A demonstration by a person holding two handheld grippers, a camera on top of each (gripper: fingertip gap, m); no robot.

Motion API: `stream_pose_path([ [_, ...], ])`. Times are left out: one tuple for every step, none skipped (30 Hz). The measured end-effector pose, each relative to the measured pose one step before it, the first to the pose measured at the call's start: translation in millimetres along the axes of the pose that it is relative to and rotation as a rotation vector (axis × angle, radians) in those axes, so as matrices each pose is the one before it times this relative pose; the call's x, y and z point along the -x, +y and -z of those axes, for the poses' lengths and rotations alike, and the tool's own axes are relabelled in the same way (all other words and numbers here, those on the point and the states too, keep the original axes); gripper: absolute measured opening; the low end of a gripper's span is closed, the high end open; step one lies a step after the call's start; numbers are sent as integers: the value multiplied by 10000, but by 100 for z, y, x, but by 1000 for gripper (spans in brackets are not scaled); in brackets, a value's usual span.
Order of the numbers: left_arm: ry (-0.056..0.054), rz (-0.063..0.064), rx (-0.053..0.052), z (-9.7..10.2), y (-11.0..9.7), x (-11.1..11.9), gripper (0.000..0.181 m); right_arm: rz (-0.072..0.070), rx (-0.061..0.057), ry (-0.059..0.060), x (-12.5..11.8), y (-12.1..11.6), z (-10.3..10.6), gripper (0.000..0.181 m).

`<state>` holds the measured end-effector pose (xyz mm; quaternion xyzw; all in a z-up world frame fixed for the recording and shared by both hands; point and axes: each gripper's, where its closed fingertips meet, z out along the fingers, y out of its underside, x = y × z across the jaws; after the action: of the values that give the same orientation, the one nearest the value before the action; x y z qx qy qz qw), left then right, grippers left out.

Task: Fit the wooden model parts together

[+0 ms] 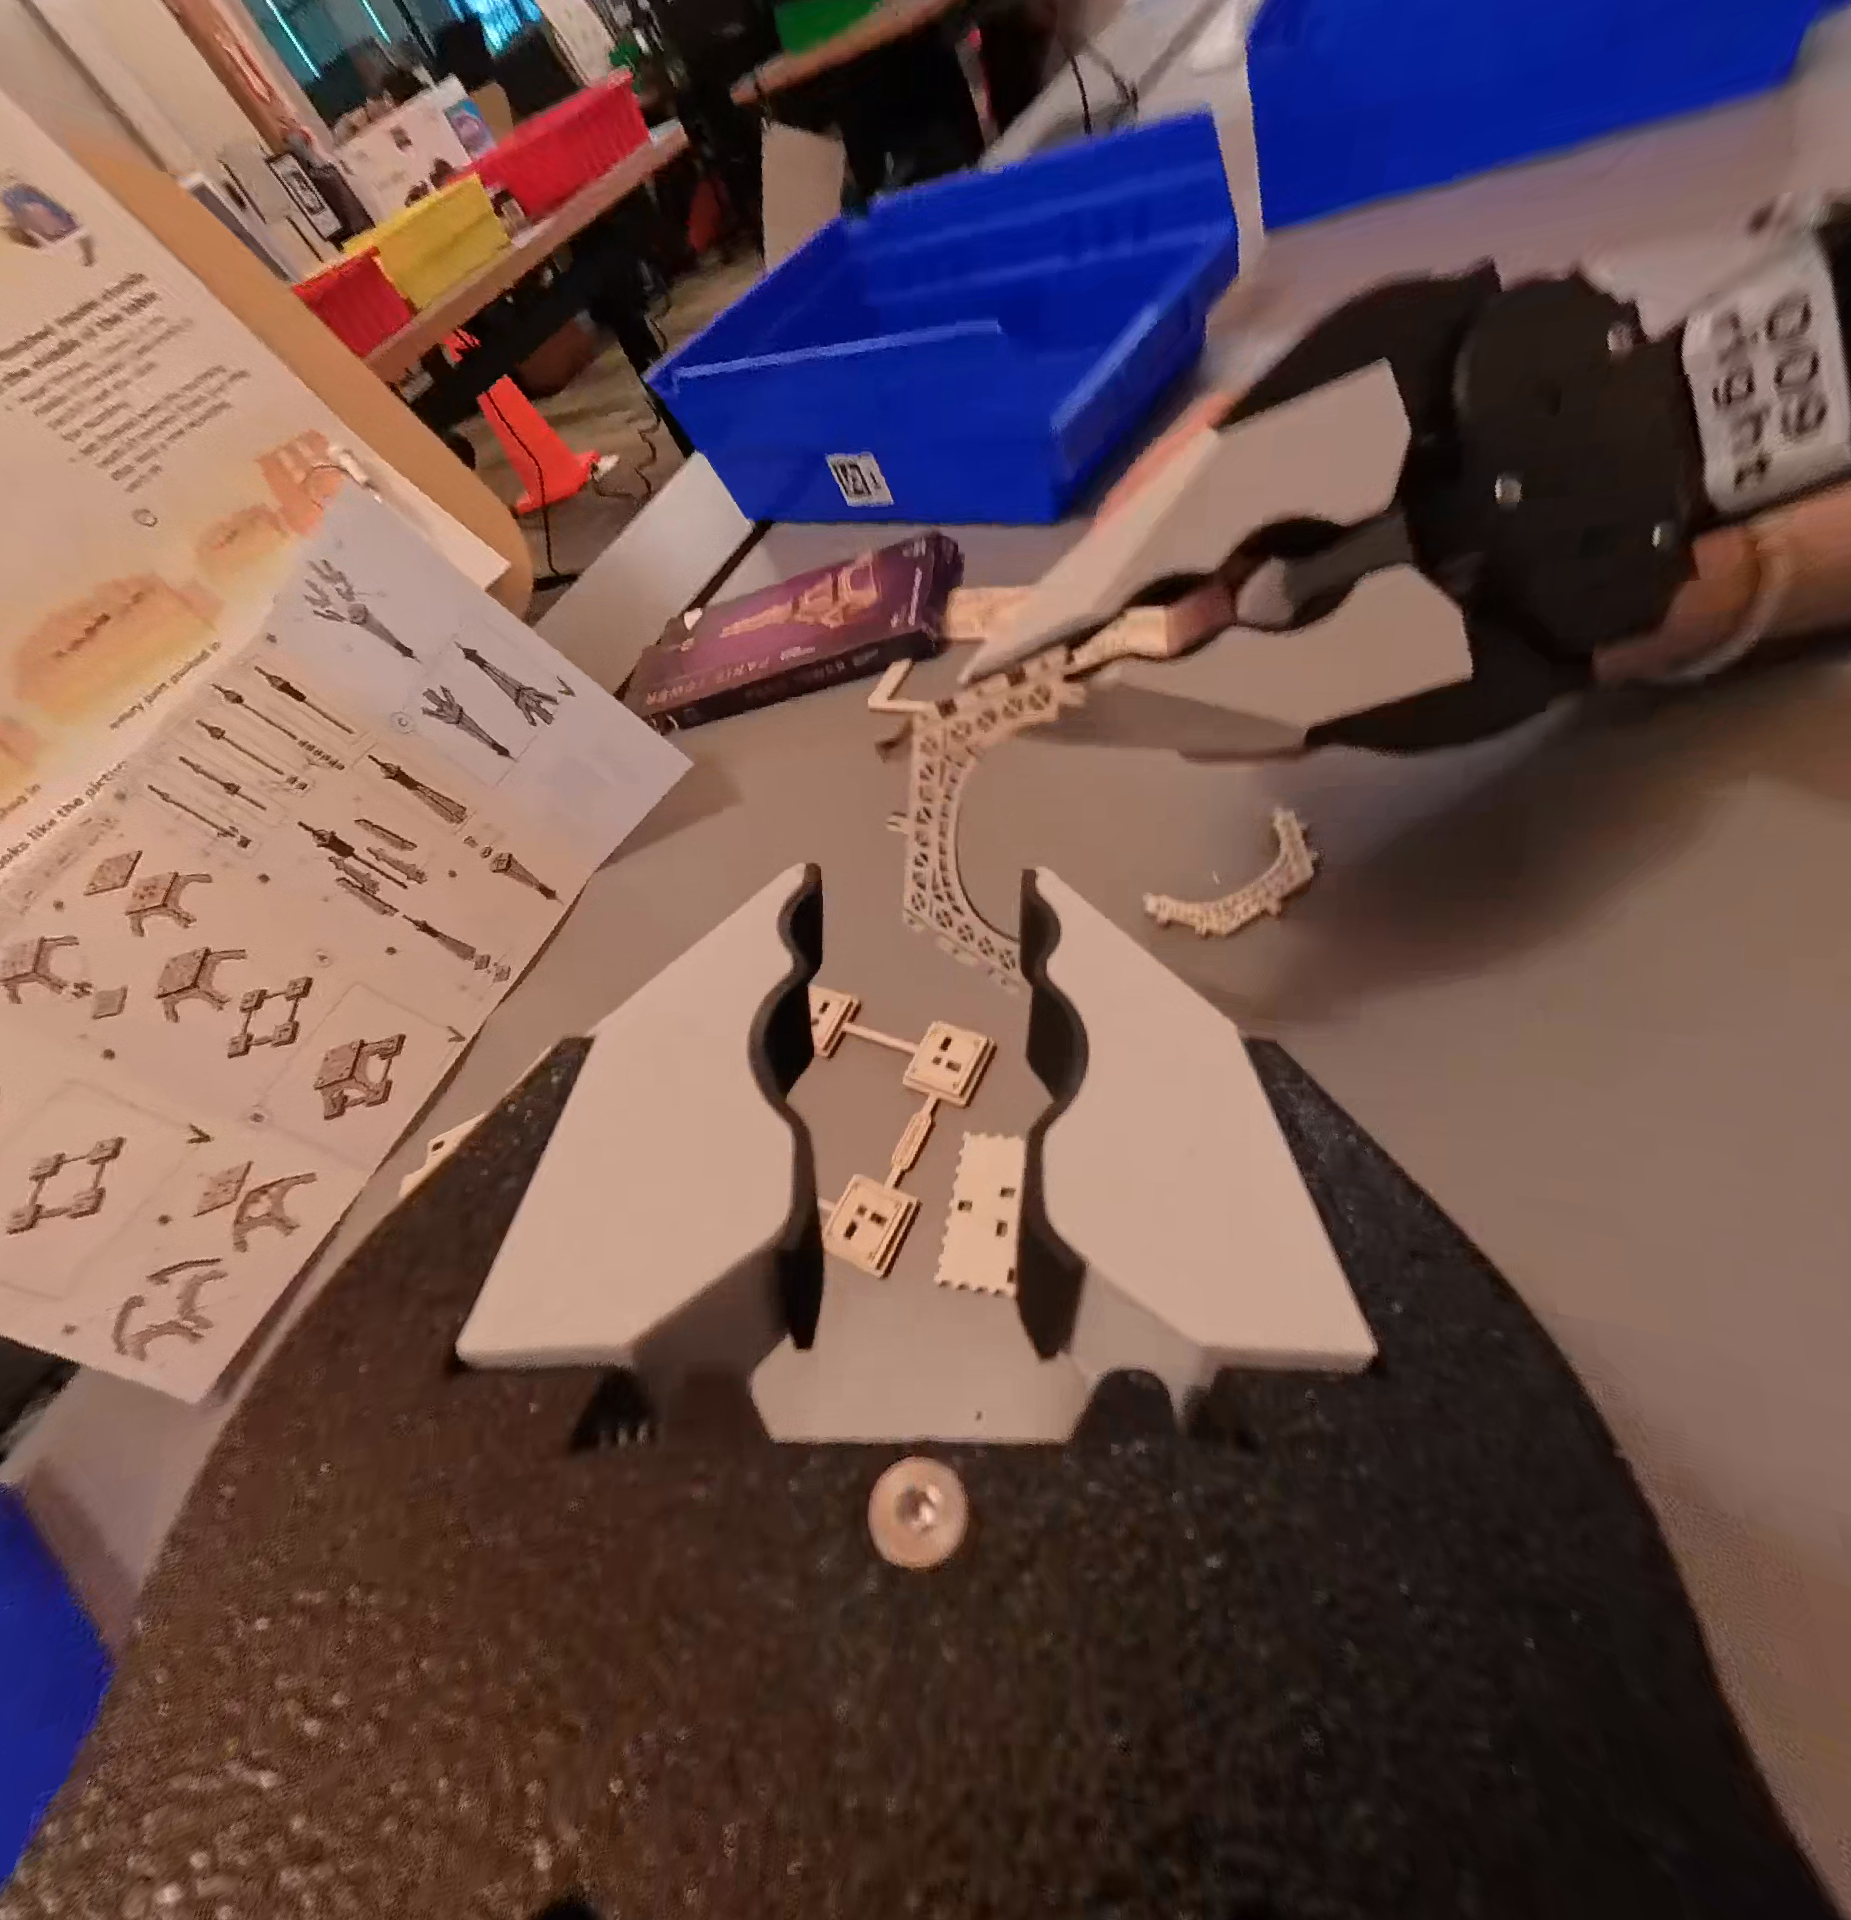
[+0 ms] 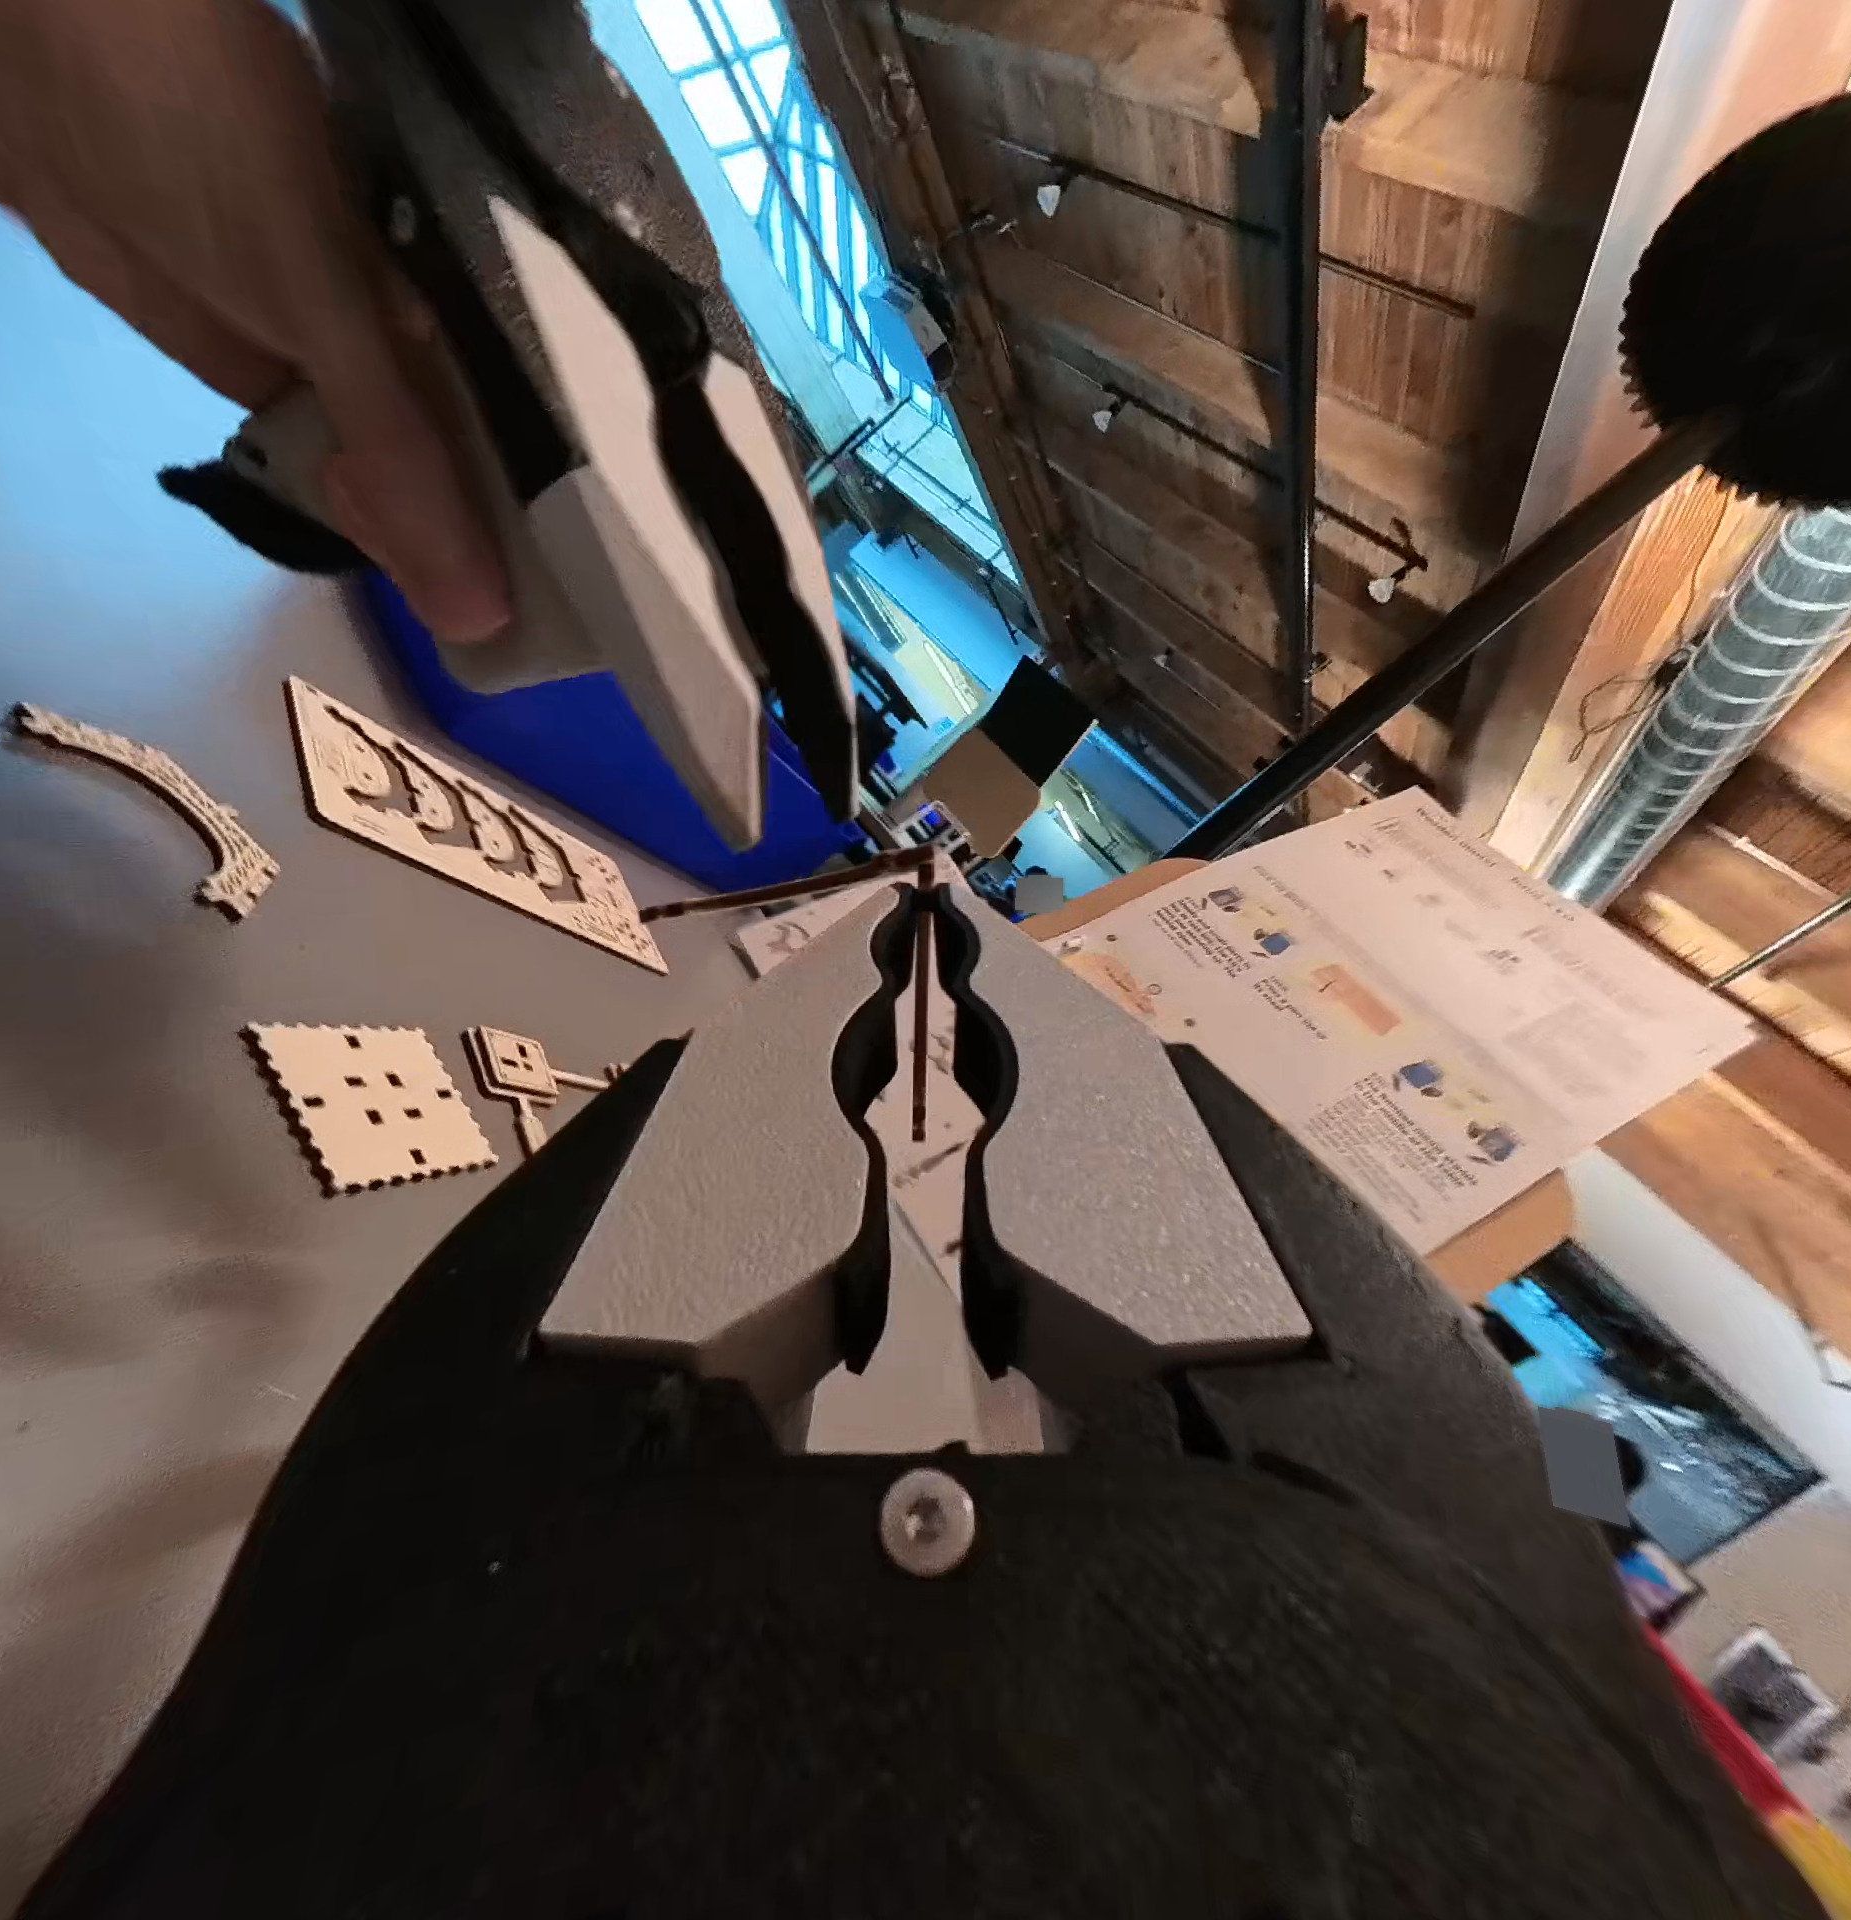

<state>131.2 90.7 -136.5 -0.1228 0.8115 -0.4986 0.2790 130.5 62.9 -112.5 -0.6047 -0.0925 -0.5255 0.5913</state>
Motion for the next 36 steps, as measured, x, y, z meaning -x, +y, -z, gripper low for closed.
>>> stream_pose_path([
  [48, -236, 294, -117, 274, -324, 38, -317, -206, -96, 101, -168, 15, 0],
  [59, -161, 186, -108, 137, -296, 40, -257, -323, -252, 362, -369, 32, 0],
  [7, -77, 66, -117, 7, -171, 39, -111, -274, -156, 315, -328, 37, 0],
  [29, -41, 72, -74, 49, -131, 37, 66, -46, -1, 146, -43, -33, 0],
  [173, -54, 57, -21, 40, -280, 33, 133, 49, -17, 150, 52, -106, 0],
  [318, -131, 7, 33, -28, -550, 28, 111, 6, -115, 298, -44, -120, 0],
  [219, -144, 17, -66, -38, -472, 26, 42, -130, -167, 378, -293, -85, 0],
  [-45, -105, 71, -83, 6, -48, 25, 37, -211, -154, 372, -450, -63, 0],
  [-218, -101, 86, -60, 28, 194, 19, 20, -117, -113, 318, -317, -66, 0],
  [-138, -153, 90, 8, 40, 145, 13, 25, -71, -126, 323, -205, -85, 1],
  [-90, -131, 93, 47, 106, 53, 13, -14, 4, -110, 247, -19, -109, 3],
  [13, -42, 126, 19, 209, -18, 13, -70, 30, -105, 187, 62, -85, 3],
  [31, -21, 110, -89, 304, -44, 13, -72, -16, -251, 364, 36, -44, 4],
  [-115, -129, 55, -31, 260, 127, 12, -47, -3, -328, 450, 142, -35, 13],
  [-370, -282, 97, 199, 347, 368, 12, 40, 74, -390, 466, 314, -1, 30],
  [-563, -446, 243, 57, 545, 566, 12, 156, 219, -590, 571, 582, 98, 48],
  [-390, -582, 279, -88, 592, 136, 12, 125, 467, -761, 609, 1040, 265, 63],
  [-129, -689, 184, -246, 437, -506, 12, -28, 690, -797, 531, 1508, 412, 72],
  [-109, -824, 161, -467, 282, -778, 12, -276, 612, -636, 223, 1539, 535, 77],
  [-242, -1005, 297, -631, 249, -729, 12, -465, 437, -621, 147, 1337, 656, 78],
  [-338, -1193, 486, -683, 291, -592, 12, -556, 349, -493, -53, 1164, 716, 76],
  [-331, -1256, 475, -680, 119, -505, 12, -596, 229, -274, -295, 932, 667, 74],
  [-360, -1124, 278, -691, -203, -249, 12, -612, 123, -280, -155, 806, 567, 71],
  [-372, -802, 16, -713, -531, -71, 12, -528, 207, -588, 450, 918, 459, 64],
  [-65, -537, -111, -708, -678, -416, 12, -416, 355, -510, 490, 1057, 364, 60],
  [106, -373, -135, -716, -644, -505, 12, -270, 424, -374, 429, 1034, 247, 59],
  [-34, -191, -75, -704, -433, -151, 12, -163, 375, -450, 670, 839, 179, 58],
  [91, -129, -18, -608, -225, -245, 12, -217, 357, -319, 470, 737, 132, 60],
  [230, -67, 17, -475, -57, -342, 12, -298, 345, -195, 199, 659, 115, 58],
  [6, 52, 41, -344, 48, -4, 12, -421, 239, -271, 301, 388, -5, 55],
  [22, 67, 40, -233, 112, -14, 13, -412, 55, -503, 691, -31, -179, 52],
  [219, 44, 50, -172, 136, -381, 14, -256, -79, -384, 625, -394, -309, 46],
  [113, 12, 52, -72, 142, -265, 18, -27, 32, -247, 576, -338, -385, 40],
  [25, -36, 3, 29, 74, -161, 21, 43, 248, -244, 620, -97, -476, 42],
  [134, -60, -28, 113, 4, -332, 24, 45, 324, -89, 355, -40, -497, 41],
  [42, -43, -12, 131, 39, -157, 27, 6, 259, -55, 283, -85, -489, 42],
])
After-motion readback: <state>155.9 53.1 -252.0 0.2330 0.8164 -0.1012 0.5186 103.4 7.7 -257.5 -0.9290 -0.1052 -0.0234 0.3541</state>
